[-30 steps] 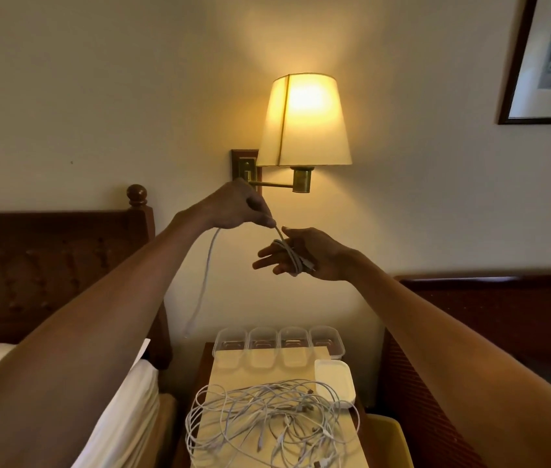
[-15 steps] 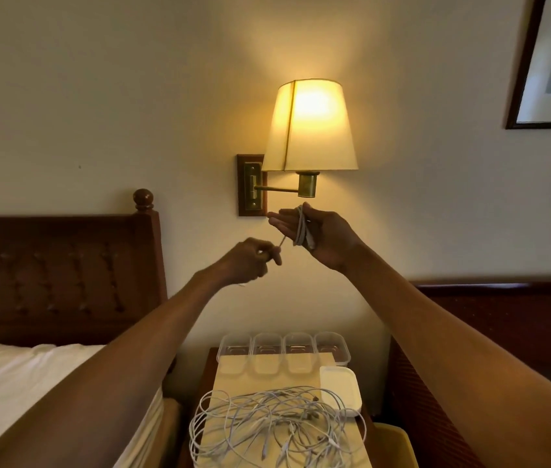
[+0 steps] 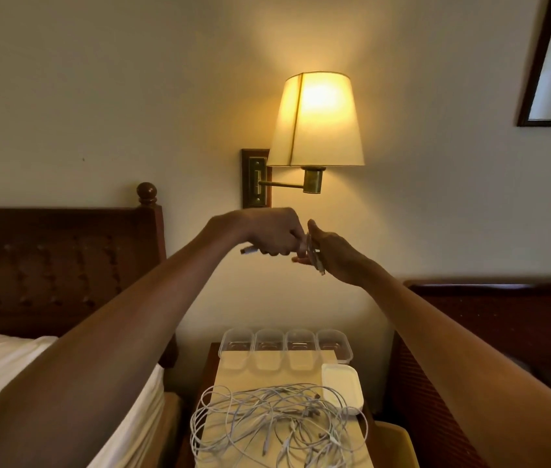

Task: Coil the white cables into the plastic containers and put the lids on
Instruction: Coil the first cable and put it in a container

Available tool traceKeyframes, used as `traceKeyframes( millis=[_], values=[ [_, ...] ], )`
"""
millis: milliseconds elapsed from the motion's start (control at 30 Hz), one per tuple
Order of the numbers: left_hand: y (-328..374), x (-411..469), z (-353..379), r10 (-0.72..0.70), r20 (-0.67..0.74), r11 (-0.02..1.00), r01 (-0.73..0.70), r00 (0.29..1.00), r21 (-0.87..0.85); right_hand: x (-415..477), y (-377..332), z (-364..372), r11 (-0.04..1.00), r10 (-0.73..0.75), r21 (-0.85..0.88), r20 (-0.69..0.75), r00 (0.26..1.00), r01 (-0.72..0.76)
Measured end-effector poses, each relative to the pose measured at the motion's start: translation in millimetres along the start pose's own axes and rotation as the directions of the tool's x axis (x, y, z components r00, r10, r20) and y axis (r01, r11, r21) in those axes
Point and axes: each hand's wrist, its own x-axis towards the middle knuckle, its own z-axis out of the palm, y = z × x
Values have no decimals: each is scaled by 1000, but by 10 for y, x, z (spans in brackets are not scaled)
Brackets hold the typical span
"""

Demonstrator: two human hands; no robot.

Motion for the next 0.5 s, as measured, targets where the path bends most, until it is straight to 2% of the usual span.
traceKeyframes(
  millis=[200, 300, 400, 500],
  values=[
    [-188, -56, -203, 55, -137, 994, -41, 989, 103, -81, -8, 70, 990, 98, 76, 219, 971, -117],
    [-307, -52, -142, 74, -271, 994, -48, 960, 102, -114, -56, 88, 977, 54, 186, 234, 971, -99],
    [-403, -22, 11, 86, -391, 995, -61, 916, 76, -125, -50, 96, 954, 68, 273, 210, 975, -126],
    [-511, 10, 150, 144, -507, 974, -31, 850, 223, -134, -33, 92, 906, 114, 368, 265, 957, -210]
  ],
)
